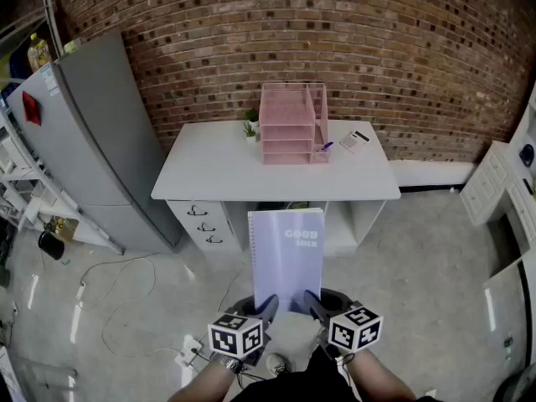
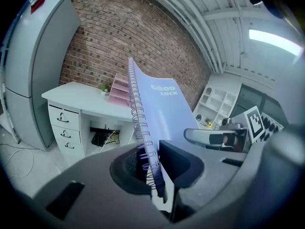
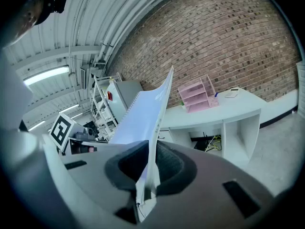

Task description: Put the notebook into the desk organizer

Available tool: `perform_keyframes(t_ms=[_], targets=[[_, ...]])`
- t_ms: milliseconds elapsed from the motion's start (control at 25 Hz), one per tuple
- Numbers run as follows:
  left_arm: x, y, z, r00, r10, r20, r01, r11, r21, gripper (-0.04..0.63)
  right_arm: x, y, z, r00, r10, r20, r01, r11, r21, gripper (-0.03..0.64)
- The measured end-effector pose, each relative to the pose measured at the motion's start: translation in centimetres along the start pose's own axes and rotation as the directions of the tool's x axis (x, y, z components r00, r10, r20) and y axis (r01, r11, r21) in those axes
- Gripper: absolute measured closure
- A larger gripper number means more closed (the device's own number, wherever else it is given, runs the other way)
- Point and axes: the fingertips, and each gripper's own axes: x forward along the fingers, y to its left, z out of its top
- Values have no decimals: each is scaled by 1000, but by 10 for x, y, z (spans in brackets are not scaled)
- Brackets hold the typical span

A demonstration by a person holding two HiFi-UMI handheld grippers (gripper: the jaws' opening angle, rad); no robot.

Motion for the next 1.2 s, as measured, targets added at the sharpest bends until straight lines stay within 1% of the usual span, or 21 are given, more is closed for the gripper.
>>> perform_keyframes(t_ms=[360, 520, 840, 1200], targets=[[-1, 1, 0, 1000, 2, 3, -2, 1000, -4, 541, 2, 1, 0, 1000, 2, 3, -2, 1000, 6, 572], [-3, 4, 4, 1000, 4, 10, -4, 1000, 6, 541, 3, 4, 2, 1000, 6, 11, -6, 1000, -3, 569], [2, 9, 22, 999, 9, 37, -9, 1000, 14, 541, 14, 0, 21, 1000, 15, 6, -15, 999, -33, 569], [33, 22, 55, 998, 37, 51, -39, 999, 22, 541, 39, -29, 53, 999, 45, 6, -45, 998, -38, 569]])
